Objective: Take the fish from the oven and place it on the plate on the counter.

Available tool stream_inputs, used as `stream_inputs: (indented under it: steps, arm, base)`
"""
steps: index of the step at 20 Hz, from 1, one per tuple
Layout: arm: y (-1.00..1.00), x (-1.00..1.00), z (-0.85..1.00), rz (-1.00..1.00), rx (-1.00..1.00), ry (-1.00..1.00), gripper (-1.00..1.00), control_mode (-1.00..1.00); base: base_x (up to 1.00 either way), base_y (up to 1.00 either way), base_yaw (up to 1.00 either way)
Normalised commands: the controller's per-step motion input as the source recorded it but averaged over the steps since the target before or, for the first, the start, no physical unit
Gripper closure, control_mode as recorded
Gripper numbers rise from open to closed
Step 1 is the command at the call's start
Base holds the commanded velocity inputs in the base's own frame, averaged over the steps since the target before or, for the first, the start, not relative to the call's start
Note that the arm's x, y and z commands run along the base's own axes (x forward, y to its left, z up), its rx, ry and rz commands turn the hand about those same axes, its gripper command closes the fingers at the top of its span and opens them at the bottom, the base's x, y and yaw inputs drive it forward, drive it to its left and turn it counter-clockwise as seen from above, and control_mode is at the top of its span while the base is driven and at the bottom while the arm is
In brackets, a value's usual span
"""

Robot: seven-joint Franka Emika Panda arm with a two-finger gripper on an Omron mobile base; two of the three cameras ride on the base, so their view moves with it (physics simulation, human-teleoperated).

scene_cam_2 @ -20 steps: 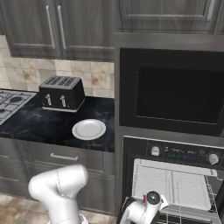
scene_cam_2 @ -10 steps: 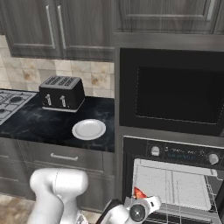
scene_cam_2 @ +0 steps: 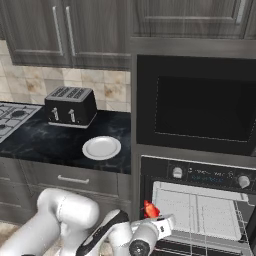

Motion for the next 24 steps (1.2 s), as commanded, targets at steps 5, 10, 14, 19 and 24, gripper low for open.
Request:
stream_inputs:
  steps: [5, 10, 14, 19, 24]
  arm:
    - [0.24, -0.15, 1.0, 0.0, 0.01, -0.17, 1.0, -1.0]
    - [0.52, -0.05, 1.0, 0.0, 0.0, -0.06, 1.0, -1.0]
    - [0.46, 0.0, 1.0, 0.0, 0.0, -0.11, 1.0, -1.0]
    - [0.37, 0.0, 1.0, 0.0, 0.0, -0.14, 1.0, -1.0]
    - [0.52, -0.17, 1.0, -0.08, 0.01, -0.09, 1.0, -1.0]
  base:
    - [0.0, 0.0, 0.0]
    - [0.0, 0.0, 0.0]
    - [0.0, 0.0, 0.0]
    - [0.0, 0.0, 0.0]
    - [0.0, 0.0, 0.0]
